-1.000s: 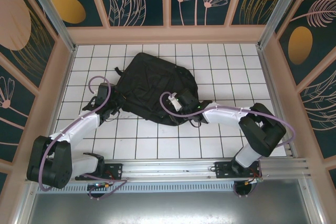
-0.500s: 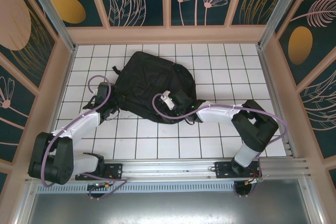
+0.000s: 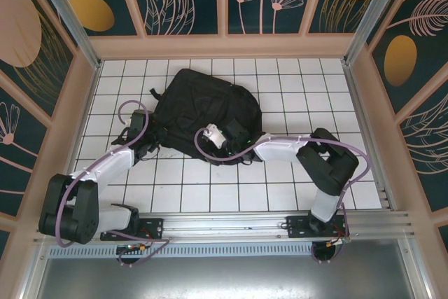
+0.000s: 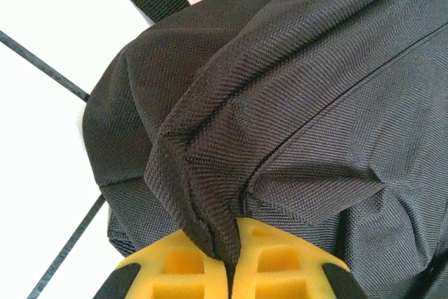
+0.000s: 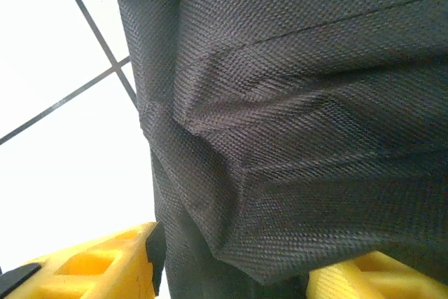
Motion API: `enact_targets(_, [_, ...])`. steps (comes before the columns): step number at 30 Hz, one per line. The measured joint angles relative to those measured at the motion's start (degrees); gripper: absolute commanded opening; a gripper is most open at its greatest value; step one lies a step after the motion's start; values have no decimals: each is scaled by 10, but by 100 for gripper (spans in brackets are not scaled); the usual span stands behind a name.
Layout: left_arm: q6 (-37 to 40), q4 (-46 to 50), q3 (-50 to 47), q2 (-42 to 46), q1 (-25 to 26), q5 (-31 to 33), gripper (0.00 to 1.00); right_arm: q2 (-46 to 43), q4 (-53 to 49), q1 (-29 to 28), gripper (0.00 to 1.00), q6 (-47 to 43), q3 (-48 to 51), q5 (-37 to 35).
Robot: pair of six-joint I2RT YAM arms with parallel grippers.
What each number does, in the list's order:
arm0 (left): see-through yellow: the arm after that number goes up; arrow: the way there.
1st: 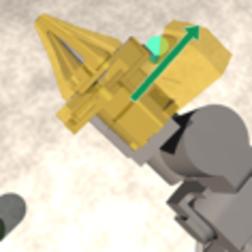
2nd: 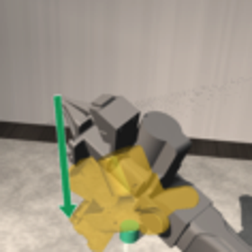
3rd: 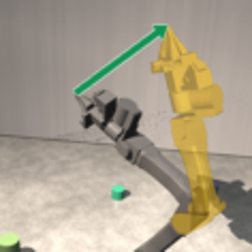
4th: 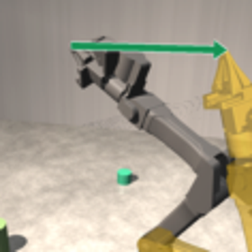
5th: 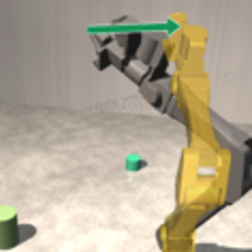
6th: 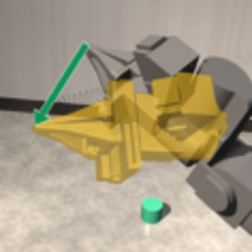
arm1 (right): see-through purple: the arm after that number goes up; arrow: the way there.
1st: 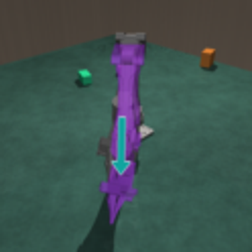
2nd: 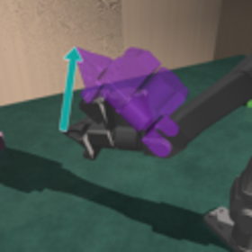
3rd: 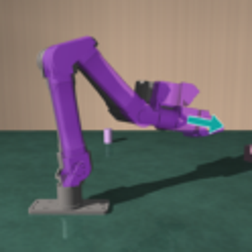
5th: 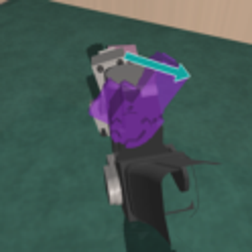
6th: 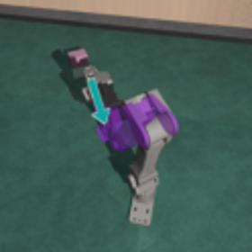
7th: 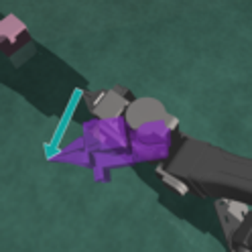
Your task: Pack books, pencil case, and school supplies into a backpack
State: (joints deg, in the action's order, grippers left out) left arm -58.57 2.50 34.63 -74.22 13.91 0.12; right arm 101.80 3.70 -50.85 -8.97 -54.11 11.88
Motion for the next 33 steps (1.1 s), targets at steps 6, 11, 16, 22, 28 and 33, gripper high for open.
enact_targets(6, [0,-2,0,-4,0,4,0,27,3,0,6,1,-17,2])
enact_targets(11, [0,14,9,-1,2,11,0,7,0,3,4,12,-11,0])
enact_targets(16, [1,47,17,17,7,18,0,-54,-24,10,5,20,6,5])
enact_targets(22, [1,75,27,30,9,3,0,-130,-24,24,10,25,38,16])
enact_targets(28, [3,81,29,30,3,19,0,-183,-49,42,13,35,77,17])
enact_targets(33, [9,95,29,30,-9,59,0,-188,-76,53,13,44,93,17])
